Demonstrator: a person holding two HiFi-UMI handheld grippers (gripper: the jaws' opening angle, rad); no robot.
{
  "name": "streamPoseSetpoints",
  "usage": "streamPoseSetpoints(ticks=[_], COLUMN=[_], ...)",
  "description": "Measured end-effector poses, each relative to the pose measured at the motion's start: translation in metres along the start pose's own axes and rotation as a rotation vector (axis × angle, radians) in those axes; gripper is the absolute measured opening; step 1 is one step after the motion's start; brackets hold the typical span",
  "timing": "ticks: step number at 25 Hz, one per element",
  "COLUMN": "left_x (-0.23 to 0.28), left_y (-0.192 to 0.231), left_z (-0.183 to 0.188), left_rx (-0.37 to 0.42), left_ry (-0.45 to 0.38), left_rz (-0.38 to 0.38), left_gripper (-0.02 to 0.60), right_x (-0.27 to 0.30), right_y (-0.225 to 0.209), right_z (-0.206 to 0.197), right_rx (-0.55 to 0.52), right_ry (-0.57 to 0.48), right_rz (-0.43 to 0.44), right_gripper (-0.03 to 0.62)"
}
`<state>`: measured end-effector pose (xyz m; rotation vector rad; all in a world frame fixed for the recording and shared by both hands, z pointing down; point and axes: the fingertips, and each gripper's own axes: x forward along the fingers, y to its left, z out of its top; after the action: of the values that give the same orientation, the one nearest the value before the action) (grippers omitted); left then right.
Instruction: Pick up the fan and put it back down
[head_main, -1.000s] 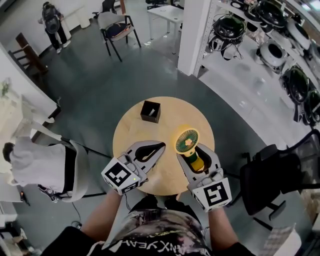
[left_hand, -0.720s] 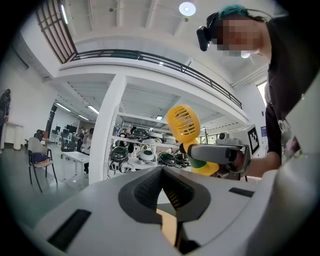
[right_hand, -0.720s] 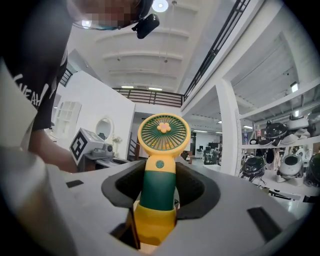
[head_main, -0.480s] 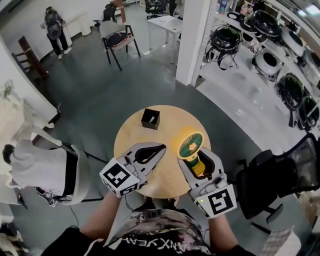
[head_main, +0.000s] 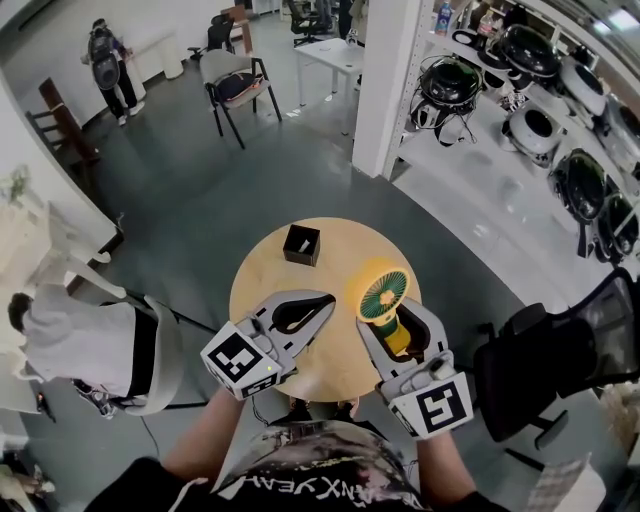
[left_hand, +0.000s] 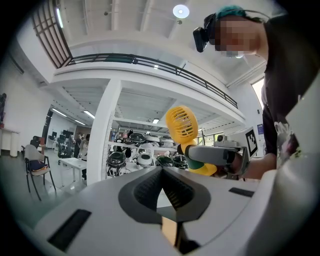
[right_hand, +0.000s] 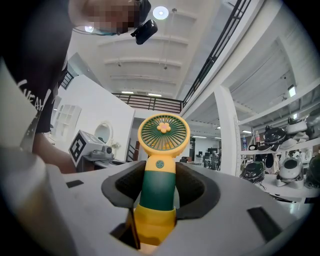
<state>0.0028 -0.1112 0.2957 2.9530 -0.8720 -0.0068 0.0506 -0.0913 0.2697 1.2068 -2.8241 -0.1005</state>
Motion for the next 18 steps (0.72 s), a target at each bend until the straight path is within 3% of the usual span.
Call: streamPoseSetpoints(ticks=[18], left_x=[0.007], left_y=[0.007], left_z=[-0.004], left_rx=[0.017], left_ry=[0.000], left_rz=[-0.007], left_gripper=[0.012], right_x=[0.008], right_y=[-0.011], right_z=[-0.016], right_rx=[0.000], right_ry=[0.030], right_rz=[-0.009], right_gripper=[0.183])
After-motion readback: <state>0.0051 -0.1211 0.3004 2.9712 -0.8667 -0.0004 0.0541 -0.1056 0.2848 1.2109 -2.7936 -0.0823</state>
